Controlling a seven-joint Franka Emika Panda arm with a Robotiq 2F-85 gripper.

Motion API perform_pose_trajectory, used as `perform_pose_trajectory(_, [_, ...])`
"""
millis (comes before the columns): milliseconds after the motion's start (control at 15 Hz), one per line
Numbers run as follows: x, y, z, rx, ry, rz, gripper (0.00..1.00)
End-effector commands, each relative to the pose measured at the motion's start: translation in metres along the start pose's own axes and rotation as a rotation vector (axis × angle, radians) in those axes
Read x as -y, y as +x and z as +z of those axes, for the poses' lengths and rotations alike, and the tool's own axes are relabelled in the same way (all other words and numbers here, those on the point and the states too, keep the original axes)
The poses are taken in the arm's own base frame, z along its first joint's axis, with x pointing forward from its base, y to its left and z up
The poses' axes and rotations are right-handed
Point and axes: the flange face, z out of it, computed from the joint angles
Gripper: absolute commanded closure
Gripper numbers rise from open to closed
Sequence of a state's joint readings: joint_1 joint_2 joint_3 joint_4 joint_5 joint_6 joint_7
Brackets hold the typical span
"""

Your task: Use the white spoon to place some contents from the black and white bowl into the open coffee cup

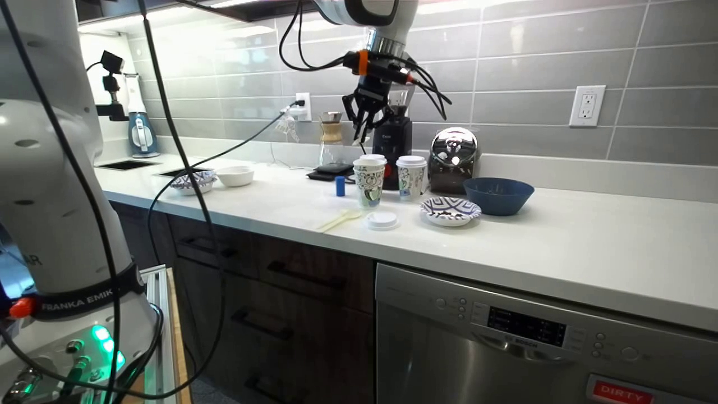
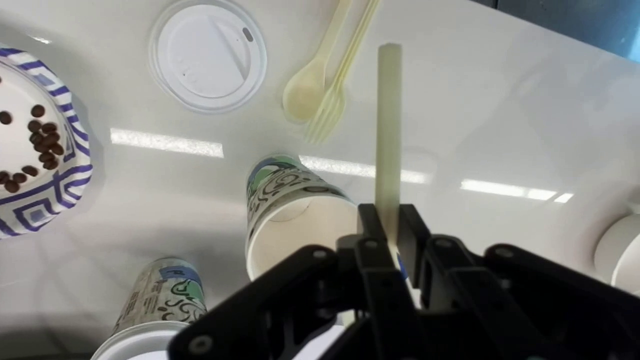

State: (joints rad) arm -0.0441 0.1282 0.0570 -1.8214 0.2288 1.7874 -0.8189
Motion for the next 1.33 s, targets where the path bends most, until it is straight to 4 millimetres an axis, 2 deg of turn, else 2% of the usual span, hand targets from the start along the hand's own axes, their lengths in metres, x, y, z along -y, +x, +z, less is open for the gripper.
perform_pose_trajectory(0, [-0.003, 0.014, 0.011, 0.050, -0.012, 0.089, 0.97])
perform_pose_trajectory(467, [-0.006, 0.024, 0.016, 0.121, -0.098, 0.277, 0.97])
perform_pose_trajectory(933, [0.026, 0.040, 0.013, 0.278, -0.231, 0.424, 0.97])
perform_pose_trajectory(1267, [0.048, 0.061, 0.018, 0.380, -0.335, 0.520, 0.97])
